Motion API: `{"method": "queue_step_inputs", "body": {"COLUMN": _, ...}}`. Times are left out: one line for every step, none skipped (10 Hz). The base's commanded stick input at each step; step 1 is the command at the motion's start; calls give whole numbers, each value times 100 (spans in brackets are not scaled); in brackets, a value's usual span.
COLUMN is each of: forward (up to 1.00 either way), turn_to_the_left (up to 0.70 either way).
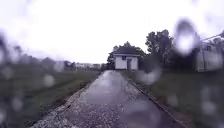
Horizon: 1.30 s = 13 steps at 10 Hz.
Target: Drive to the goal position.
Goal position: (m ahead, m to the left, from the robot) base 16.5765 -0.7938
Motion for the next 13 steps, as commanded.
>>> {"method": "queue_step_inputs", "body": {"forward": 44, "turn_to_the_left": 0}}
{"method": "queue_step_inputs", "body": {"forward": 44, "turn_to_the_left": 0}}
{"method": "queue_step_inputs", "body": {"forward": 44, "turn_to_the_left": 0}}
{"method": "queue_step_inputs", "body": {"forward": 44, "turn_to_the_left": 0}}
{"method": "queue_step_inputs", "body": {"forward": 48, "turn_to_the_left": 0}}
{"method": "queue_step_inputs", "body": {"forward": 62, "turn_to_the_left": 0}}
{"method": "queue_step_inputs", "body": {"forward": 67, "turn_to_the_left": 0}}
{"method": "queue_step_inputs", "body": {"forward": 67, "turn_to_the_left": 0}}
{"method": "queue_step_inputs", "body": {"forward": 68, "turn_to_the_left": 0}}
{"method": "queue_step_inputs", "body": {"forward": 68, "turn_to_the_left": 0}}
{"method": "queue_step_inputs", "body": {"forward": 68, "turn_to_the_left": 0}}
{"method": "queue_step_inputs", "body": {"forward": 68, "turn_to_the_left": 0}}
{"method": "queue_step_inputs", "body": {"forward": 69, "turn_to_the_left": 0}}
